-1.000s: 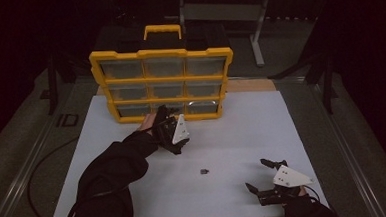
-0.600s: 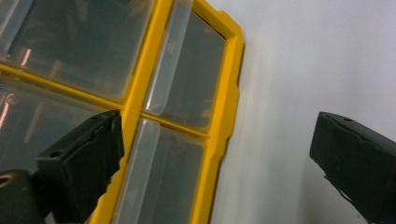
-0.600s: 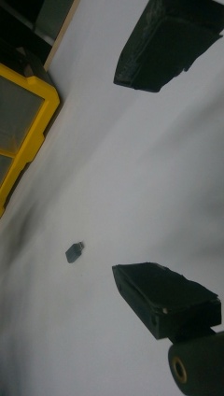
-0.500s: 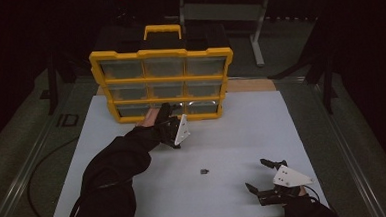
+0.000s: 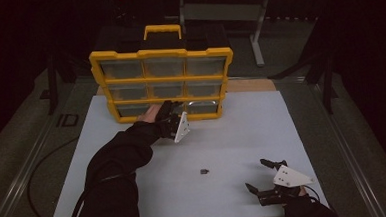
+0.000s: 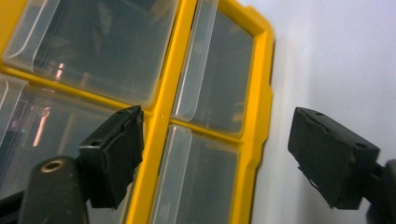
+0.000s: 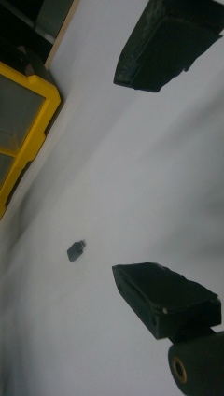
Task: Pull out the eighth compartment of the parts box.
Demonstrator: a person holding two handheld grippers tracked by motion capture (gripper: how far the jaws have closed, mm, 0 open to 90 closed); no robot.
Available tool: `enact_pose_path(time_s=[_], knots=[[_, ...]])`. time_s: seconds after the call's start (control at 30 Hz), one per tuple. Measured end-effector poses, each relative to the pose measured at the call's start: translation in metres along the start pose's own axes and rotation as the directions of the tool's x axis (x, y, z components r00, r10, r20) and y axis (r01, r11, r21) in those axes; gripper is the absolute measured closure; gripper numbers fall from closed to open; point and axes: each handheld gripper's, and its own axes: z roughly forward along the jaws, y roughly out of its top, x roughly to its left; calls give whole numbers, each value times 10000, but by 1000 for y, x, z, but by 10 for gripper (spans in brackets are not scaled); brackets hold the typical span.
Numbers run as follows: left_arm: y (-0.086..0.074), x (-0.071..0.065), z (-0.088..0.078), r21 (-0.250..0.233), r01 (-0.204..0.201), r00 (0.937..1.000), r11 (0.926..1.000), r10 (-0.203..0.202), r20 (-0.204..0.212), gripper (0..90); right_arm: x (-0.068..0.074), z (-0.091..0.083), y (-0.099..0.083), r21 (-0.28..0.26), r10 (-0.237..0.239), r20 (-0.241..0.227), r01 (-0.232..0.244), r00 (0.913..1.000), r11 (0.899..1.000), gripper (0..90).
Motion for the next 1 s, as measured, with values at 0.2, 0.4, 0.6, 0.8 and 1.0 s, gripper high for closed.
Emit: enact_pose_path(time_s=[0.2,0.4,0.6,0.8,1.0], knots=[[-5,1,4,100,-298,9991,9995,301,-308,314,0,0,0,0,6,-19,-6,10000,10000,83],[-10,0,9,281,-612,9964,9977,627,-575,356,0,0,0,-23,15,-43,-15,10000,10000,83],[-13,-2,14,368,-705,9933,9968,735,-888,405,0,0,0,-24,17,-65,-18,10000,10000,83],[-16,-3,18,560,-864,9901,9947,920,-1062,466,0,0,0,-10,19,-68,-19,10000,10000,83],[-18,-4,21,658,-757,9898,9950,830,-1160,481,0,0,0,-4,28,-102,-28,9999,10000,83]])
